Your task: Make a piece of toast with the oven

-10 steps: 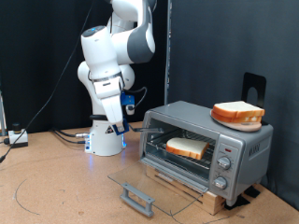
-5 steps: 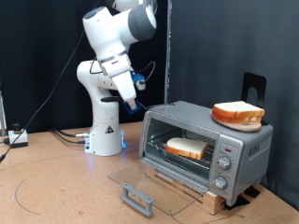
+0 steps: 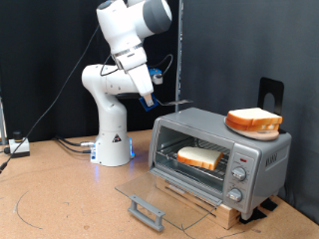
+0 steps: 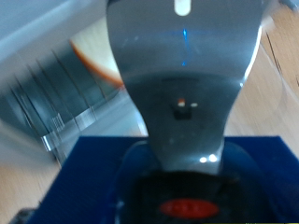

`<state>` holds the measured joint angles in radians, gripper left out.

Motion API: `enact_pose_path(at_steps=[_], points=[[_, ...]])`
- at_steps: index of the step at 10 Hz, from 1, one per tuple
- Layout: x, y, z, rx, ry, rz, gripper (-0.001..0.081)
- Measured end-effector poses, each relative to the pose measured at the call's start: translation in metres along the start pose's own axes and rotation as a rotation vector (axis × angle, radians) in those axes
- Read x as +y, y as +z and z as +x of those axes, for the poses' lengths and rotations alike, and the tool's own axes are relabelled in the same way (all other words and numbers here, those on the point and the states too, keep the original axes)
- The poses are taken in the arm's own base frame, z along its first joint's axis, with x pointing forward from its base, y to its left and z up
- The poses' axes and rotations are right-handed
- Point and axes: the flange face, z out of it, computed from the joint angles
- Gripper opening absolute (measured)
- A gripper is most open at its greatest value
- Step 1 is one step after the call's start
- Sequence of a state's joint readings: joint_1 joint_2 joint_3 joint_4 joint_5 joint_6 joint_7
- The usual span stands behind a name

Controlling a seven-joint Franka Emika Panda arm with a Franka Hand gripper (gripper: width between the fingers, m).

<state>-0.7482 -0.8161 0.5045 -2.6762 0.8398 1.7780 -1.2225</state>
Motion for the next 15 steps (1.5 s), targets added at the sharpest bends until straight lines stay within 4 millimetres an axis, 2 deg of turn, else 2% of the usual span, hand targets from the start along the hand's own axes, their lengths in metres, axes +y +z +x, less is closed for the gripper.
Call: enact_pose_path(at_steps=[2, 4, 8, 10, 12, 15], points=[[-0.029, 0.011, 0.012, 0.018, -0.041, 0.113, 0.0394], [-0.055, 0.020, 0.022, 0.001, -0.091, 0.154, 0.0394], [-0.111, 0.034, 0.039, -0.034, -0.161, 0.147, 0.0394], [-0.140, 0.044, 0.045, -0.064, -0.135, 0.093, 0.0394], [-0.167, 0.063, 0.045, -0.109, -0.093, 0.012, 0.0394], [-0.179, 0.088, 0.031, -0.136, -0.062, -0.044, 0.0394]])
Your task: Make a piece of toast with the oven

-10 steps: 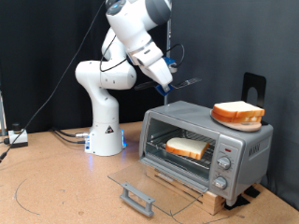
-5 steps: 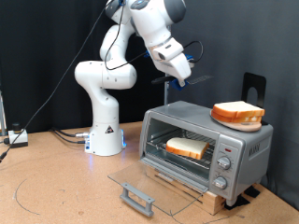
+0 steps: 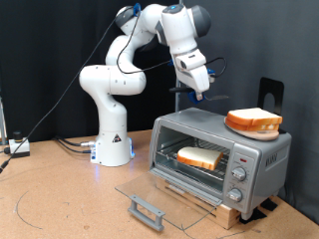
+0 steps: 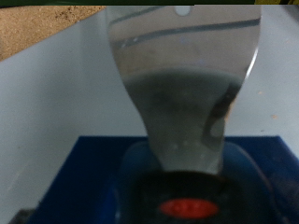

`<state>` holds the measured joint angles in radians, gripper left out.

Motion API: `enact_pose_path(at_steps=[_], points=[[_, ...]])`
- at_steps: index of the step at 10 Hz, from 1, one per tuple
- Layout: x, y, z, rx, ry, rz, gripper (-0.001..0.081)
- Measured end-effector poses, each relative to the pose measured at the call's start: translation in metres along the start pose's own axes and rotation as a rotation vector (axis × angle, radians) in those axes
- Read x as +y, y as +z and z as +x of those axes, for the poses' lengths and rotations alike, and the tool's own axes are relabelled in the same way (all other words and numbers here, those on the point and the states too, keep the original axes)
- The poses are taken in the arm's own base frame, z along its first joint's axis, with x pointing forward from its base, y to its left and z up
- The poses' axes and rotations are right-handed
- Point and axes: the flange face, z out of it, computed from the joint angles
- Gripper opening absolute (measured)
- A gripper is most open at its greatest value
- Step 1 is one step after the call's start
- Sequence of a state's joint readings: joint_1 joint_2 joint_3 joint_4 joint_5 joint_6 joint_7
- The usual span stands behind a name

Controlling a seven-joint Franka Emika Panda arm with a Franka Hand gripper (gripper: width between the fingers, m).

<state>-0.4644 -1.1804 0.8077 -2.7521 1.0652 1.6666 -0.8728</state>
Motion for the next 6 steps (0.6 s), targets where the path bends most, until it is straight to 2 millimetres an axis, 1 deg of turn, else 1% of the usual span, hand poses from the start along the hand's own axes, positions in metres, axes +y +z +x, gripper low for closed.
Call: enact_pose_path(at_steps=[3, 5, 6], points=[[0.006, 0.007, -0.012, 0.017, 0.027, -0.002, 0.0394], [0.010, 0.013, -0.015, 0.007, 0.036, -0.019, 0.0394], [0.011, 0.017, -0.016, -0.002, 0.037, -0.025, 0.0447]])
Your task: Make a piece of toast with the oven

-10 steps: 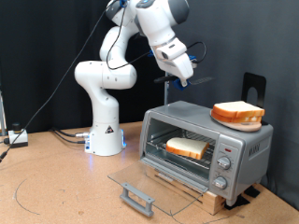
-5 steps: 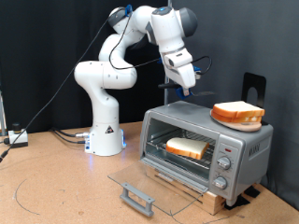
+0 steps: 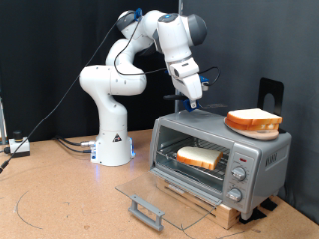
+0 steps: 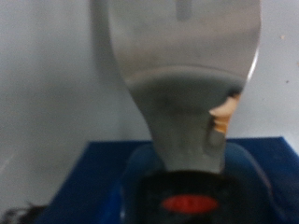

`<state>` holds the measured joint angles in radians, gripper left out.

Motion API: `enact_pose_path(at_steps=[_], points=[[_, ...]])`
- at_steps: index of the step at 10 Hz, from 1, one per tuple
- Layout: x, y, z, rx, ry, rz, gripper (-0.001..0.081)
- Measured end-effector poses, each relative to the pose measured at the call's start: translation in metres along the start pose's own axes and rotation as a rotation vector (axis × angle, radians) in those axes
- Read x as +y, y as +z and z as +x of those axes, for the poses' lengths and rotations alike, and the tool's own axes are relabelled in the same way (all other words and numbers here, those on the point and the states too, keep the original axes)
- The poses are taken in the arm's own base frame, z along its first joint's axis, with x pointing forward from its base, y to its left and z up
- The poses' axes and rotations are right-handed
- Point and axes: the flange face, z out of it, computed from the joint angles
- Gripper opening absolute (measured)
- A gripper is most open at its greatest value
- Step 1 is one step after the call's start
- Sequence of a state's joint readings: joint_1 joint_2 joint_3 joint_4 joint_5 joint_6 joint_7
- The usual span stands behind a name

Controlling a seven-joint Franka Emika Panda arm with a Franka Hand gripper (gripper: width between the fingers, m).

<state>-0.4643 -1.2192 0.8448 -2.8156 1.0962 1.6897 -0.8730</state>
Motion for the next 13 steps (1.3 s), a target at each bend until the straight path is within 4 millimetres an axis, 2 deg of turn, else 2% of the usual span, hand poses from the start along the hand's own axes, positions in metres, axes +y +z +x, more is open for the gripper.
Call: enact_pose_path(at_steps=[1, 3, 4, 5, 10, 12, 13], points=[[0.000, 0.003, 0.000, -0.005, 0.001, 0.000, 0.0447], [-0.001, 0.005, 0.001, 0.000, 0.004, 0.010, 0.0718], [-0.002, 0.005, 0.002, 0.010, 0.005, 0.018, 0.0718], [-0.003, 0.002, 0.004, 0.026, 0.004, 0.032, 0.0791], [-0.004, -0.053, 0.002, 0.143, -0.030, 0.172, 0.0807], [0.001, -0.052, 0.001, 0.143, -0.018, 0.164, 0.0807], [0.012, -0.054, -0.003, 0.159, 0.014, 0.167, 0.0807]])
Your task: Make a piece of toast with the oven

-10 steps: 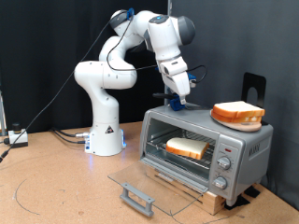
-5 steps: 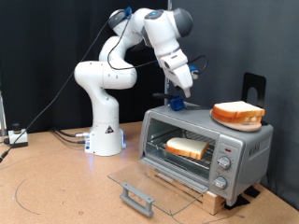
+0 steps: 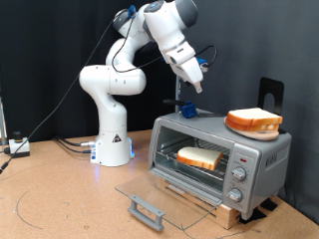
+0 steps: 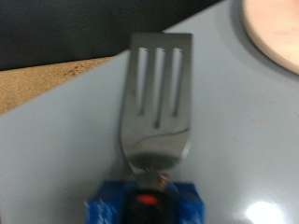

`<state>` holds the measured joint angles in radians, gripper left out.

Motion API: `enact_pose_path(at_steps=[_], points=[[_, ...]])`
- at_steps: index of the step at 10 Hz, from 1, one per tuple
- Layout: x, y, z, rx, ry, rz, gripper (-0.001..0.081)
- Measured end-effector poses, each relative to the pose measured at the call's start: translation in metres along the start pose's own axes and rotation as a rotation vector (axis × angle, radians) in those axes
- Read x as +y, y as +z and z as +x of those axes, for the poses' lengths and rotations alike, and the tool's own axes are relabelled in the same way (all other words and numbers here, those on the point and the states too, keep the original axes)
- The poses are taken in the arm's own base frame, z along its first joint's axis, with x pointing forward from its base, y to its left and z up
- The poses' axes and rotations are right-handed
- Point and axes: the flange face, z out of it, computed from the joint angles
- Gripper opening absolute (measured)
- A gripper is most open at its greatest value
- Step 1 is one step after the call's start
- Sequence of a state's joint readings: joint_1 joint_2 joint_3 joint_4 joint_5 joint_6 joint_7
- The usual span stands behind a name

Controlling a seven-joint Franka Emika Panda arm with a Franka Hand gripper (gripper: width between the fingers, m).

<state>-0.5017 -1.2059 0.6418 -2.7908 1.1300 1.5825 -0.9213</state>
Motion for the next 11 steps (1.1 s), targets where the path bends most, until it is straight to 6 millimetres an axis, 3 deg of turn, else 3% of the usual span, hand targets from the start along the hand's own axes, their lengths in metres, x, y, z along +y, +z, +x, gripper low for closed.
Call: enact_pose_path(at_steps=[6, 11], points=[[0.077, -0.039, -0.021, 0.069, 0.157, -0.046, 0.0807], [0.136, -0.062, -0.045, 0.068, 0.122, -0.081, 0.0807]])
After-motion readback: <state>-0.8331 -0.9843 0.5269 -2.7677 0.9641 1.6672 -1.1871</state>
